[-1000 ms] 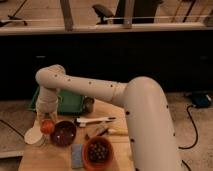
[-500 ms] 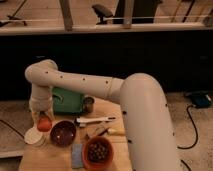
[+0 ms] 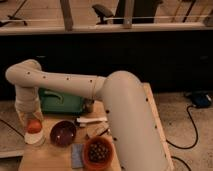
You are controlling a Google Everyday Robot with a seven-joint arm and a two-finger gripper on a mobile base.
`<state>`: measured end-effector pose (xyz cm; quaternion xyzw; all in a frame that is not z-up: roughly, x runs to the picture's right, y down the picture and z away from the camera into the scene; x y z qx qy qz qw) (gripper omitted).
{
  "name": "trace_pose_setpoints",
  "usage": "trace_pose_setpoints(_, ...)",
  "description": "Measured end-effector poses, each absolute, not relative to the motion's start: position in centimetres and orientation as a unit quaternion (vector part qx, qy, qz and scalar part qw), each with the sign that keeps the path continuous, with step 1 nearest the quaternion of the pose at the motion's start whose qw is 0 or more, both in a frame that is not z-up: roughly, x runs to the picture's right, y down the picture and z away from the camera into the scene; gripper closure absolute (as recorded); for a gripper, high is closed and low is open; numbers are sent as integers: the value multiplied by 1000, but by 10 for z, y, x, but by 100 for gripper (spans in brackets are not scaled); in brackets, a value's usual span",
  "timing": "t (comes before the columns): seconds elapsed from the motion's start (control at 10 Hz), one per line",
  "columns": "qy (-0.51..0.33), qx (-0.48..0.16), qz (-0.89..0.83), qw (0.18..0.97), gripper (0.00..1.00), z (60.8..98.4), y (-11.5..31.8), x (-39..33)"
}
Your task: Place apple in paper cup
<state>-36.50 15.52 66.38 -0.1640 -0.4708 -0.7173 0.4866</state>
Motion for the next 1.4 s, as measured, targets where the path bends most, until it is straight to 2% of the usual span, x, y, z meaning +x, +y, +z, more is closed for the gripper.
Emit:
trace_pose_setpoints(0.3, -470, -164, -721, 482, 100, 663, 164, -369)
trace_pose_setpoints(0.5, -472, -162, -718, 486, 93, 664, 170, -368)
trace_pose_setpoints(0.6, -472, -161, -715, 490, 80, 665, 170, -367)
trace_pose_setpoints(0.8, -472, -160, -713, 493, 61, 666, 171, -366)
trace_pose_setpoints(0.9, -472, -160, -712, 494, 48, 667, 172, -366)
trace_pose_setpoints(1.2, -472, -161, -710, 498, 21, 668, 174, -365)
trace_pose_setpoints(1.4, -471, -162, -709, 499, 20, 668, 174, -364)
